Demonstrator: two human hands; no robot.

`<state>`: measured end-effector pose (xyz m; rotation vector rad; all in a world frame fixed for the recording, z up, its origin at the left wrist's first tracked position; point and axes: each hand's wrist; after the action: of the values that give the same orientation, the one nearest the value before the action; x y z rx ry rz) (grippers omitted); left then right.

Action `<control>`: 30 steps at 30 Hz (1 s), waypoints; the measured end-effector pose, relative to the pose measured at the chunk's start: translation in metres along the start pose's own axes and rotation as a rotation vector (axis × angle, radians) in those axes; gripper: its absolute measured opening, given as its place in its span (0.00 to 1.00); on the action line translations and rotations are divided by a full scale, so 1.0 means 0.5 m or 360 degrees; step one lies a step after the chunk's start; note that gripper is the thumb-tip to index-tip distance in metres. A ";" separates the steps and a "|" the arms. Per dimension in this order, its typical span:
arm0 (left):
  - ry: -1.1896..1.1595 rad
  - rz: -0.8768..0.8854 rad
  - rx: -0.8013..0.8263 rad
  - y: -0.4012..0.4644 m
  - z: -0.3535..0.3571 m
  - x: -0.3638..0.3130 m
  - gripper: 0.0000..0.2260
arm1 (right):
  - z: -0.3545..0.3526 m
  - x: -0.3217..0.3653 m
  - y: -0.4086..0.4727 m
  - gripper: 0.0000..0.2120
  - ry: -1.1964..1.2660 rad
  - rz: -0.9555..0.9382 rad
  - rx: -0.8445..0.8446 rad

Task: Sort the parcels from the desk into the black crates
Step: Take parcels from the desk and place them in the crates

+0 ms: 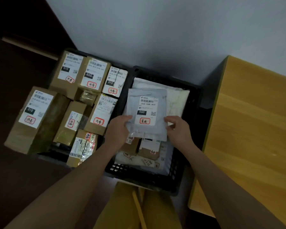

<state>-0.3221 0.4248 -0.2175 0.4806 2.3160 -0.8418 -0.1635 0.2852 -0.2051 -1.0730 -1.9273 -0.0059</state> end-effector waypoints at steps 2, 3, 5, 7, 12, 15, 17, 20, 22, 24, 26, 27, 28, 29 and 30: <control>0.0047 0.0023 -0.0057 0.019 0.009 0.018 0.16 | 0.027 -0.013 0.011 0.19 -0.0043 -0.0037 0.0096; 0.0100 0.0023 -0.0070 0.027 0.014 0.029 0.18 | 0.041 -0.021 0.014 0.21 -0.0039 -0.0019 0.0200; 0.0284 -0.0023 -0.0043 0.040 0.025 0.049 0.24 | 0.071 -0.041 0.014 0.27 -0.0087 0.0048 0.0422; 0.0466 0.0028 0.0036 0.046 0.036 0.067 0.27 | 0.099 -0.065 0.012 0.31 -0.0253 0.0060 0.0546; 0.0972 0.0202 0.0484 0.060 0.071 0.105 0.35 | 0.129 -0.086 0.011 0.33 -0.0765 -0.0022 0.0785; 0.1256 0.0167 0.0656 0.077 0.090 0.127 0.36 | 0.139 -0.093 0.021 0.33 -0.1014 0.0009 0.0925; 0.1403 0.0176 0.0709 0.083 0.100 0.136 0.36 | 0.149 -0.098 0.025 0.33 -0.1166 -0.0006 0.0990; 0.1510 0.0231 0.0716 0.088 0.108 0.141 0.37 | 0.163 -0.100 0.020 0.32 -0.1289 -0.0053 0.0994; 0.1513 0.0270 0.0688 0.097 0.106 0.137 0.38 | 0.170 -0.096 0.012 0.33 -0.1330 -0.0072 0.0979; 0.1533 0.0304 0.0663 0.109 0.098 0.127 0.38 | 0.176 -0.098 0.002 0.34 -0.1344 -0.0067 0.0951; 0.1551 0.0349 0.0636 0.119 0.089 0.112 0.38 | 0.179 -0.106 -0.004 0.37 -0.1334 -0.0045 0.0895; 0.1557 0.0368 0.0632 0.123 0.084 0.106 0.37 | 0.179 -0.109 -0.005 0.38 -0.1326 -0.0040 0.0870; 0.1563 0.0379 0.0640 0.125 0.080 0.102 0.36 | 0.178 -0.112 -0.004 0.38 -0.1308 -0.0033 0.0849; 0.1570 0.0382 0.0655 0.126 0.076 0.099 0.35 | 0.175 -0.112 -0.002 0.38 -0.1278 -0.0018 0.0832; 0.1576 0.0380 0.0670 0.127 0.074 0.097 0.35 | 0.170 -0.109 0.001 0.38 -0.1242 0.0005 0.0825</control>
<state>-0.3094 0.4521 -0.3001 1.6227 2.8125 -1.1345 -0.2112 0.2822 -0.2944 -0.7665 -2.3961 0.9876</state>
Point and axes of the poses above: each hand's wrist, its own y-axis towards the middle knuckle, its own z-axis out of the palm, x = y × z, and after that the axes turned 4 degrees about -z, right-handed
